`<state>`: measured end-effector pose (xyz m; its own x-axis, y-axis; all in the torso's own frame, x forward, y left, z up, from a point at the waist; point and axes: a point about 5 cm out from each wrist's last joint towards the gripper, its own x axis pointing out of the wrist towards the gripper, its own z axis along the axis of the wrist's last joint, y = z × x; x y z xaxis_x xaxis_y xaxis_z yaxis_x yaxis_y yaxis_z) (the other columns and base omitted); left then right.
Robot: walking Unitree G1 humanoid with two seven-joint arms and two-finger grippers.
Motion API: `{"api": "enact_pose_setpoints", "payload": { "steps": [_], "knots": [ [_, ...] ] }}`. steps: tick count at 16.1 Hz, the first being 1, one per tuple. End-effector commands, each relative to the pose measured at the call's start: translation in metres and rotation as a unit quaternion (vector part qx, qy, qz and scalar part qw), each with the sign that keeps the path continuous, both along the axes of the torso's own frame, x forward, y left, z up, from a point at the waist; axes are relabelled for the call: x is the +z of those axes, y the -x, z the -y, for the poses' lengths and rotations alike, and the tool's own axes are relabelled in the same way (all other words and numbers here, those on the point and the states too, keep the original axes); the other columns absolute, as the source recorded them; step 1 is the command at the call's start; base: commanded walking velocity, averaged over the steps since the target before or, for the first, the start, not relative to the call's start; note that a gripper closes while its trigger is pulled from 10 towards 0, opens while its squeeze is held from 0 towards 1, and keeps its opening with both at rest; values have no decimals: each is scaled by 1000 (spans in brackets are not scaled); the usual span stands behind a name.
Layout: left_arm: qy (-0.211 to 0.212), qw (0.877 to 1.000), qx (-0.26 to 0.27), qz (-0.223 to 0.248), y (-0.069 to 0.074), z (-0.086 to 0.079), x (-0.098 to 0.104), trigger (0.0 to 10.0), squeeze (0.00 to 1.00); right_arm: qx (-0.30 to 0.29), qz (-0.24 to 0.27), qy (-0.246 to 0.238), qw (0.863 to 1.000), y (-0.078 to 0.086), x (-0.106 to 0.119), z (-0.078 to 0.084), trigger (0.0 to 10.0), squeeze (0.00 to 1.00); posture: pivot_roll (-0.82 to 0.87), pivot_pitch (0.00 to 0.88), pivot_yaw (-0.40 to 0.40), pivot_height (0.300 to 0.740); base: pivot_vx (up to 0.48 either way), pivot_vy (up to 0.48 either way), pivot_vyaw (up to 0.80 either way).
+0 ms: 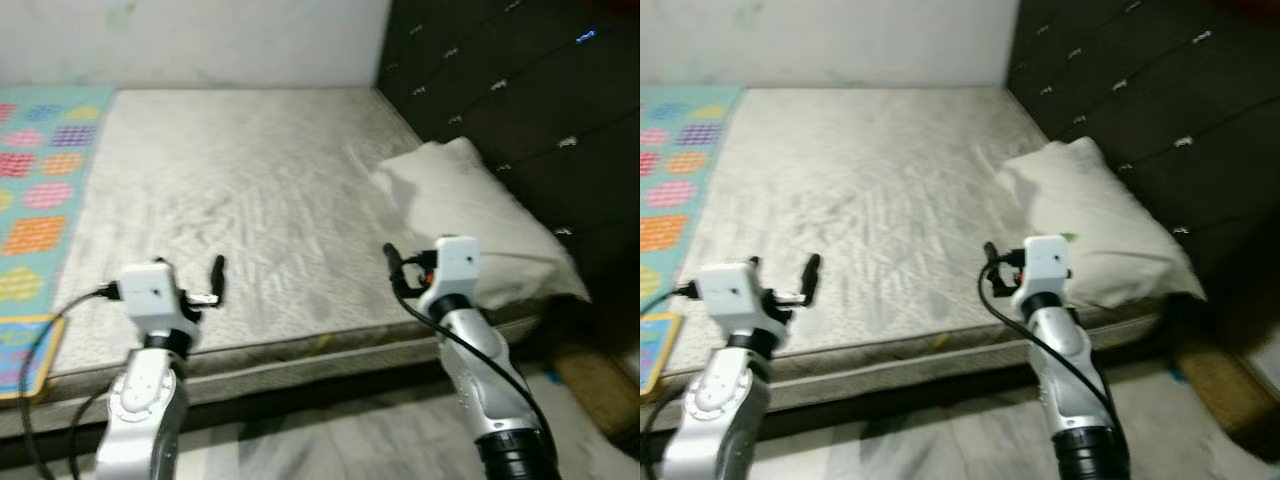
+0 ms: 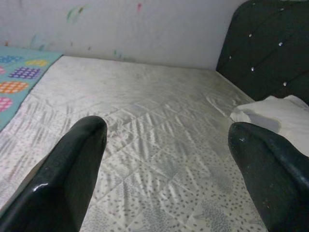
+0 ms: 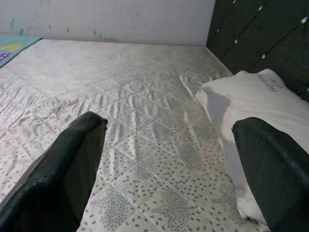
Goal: Clean up the room
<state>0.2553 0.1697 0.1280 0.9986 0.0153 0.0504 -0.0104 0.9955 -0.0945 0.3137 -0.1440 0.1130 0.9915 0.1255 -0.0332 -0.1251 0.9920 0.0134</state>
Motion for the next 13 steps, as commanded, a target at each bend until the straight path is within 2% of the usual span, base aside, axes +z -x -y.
{"api": "enact_pose_setpoints", "payload": {
  "steps": [1,9,13],
  "knots": [
    [-4,1000,2,4,0,-3,2,10000,0,0,3,1,1000,-2,2,-1,10000,0,-2,51,-79,740,394,0,0],
    [-6,1000,5,-2,0,-4,1,10000,0,0,2,-1,1000,-1,1,-1,10000,0,-2,53,-77,740,391,0,0],
    [-9,1000,15,-10,-2,-5,-1,10000,0,1,1,-2,1000,-2,1,-2,10000,0,0,51,-74,740,0,0,0]
  ]
}}
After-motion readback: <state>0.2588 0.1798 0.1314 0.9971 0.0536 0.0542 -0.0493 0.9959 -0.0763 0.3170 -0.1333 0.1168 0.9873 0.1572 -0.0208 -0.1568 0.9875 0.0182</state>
